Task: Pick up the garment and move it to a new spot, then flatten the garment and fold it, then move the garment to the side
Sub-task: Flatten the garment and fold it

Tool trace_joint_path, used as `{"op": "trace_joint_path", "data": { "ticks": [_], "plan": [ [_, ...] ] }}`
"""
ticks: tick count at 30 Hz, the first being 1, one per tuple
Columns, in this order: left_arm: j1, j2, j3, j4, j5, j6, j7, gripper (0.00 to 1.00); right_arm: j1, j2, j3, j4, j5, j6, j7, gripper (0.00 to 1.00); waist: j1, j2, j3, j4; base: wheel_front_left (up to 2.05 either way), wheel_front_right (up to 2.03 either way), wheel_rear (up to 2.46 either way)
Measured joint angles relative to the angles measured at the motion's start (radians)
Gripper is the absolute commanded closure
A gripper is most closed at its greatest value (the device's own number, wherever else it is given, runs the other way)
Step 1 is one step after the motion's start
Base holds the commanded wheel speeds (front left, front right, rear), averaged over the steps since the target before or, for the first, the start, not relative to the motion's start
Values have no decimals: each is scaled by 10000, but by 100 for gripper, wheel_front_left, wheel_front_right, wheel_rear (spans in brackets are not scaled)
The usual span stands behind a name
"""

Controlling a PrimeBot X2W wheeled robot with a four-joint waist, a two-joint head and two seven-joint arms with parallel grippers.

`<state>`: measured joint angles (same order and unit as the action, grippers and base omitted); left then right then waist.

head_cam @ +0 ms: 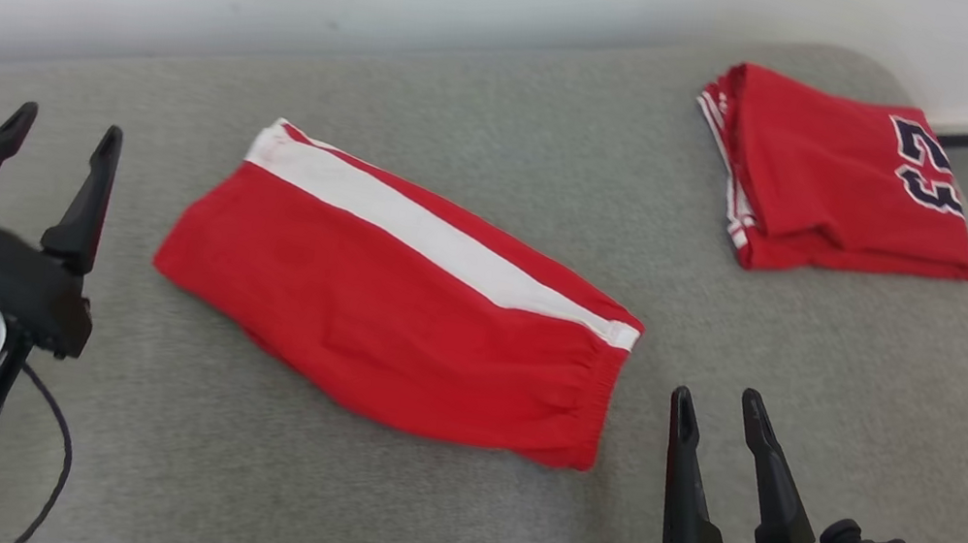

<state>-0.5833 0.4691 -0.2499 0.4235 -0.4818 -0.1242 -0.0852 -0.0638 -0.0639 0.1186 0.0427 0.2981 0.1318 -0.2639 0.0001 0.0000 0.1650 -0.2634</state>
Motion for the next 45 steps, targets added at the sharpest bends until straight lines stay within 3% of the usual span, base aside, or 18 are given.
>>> {"op": "trace_joint_path", "data": {
  "ticks": [16,30,32,33,34,35,45],
  "plan": [
    [-1645,619,-2585,2422,-1409,-69,1964,0,-481,105,314,255,234,0,-2,0,1,1,1001,-1323,0,0,0],
    [-2175,794,-3319,3806,-1981,-75,2512,0,-621,109,395,311,318,0,-2,0,0,0,1278,-1544,0,0,0],
    [-2179,681,-3344,3862,-2466,-65,2738,0,-635,111,424,337,318,0,0,0,0,1,1284,-1538,0,0,0],
    [-2179,642,-3421,3852,-2656,-61,2913,37,-645,115,422,339,318,0,0,0,0,0,1285,-1529,0,0,0],
    [-2186,658,-3540,3812,-2681,-63,2978,83,-651,113,414,339,318,0,0,0,0,0,1285,-1516,0,0,0],
    [-2211,675,-3636,3781,-2681,-63,2980,100,-652,113,397,337,318,0,-2,0,0,0,1282,-1499,0,0,0],
    [-1824,428,-3693,3574,-3473,-75,1998,100,-581,117,339,401,255,0,-2,0,-1,1,865,-1044,0,0,0]
  ]
}}
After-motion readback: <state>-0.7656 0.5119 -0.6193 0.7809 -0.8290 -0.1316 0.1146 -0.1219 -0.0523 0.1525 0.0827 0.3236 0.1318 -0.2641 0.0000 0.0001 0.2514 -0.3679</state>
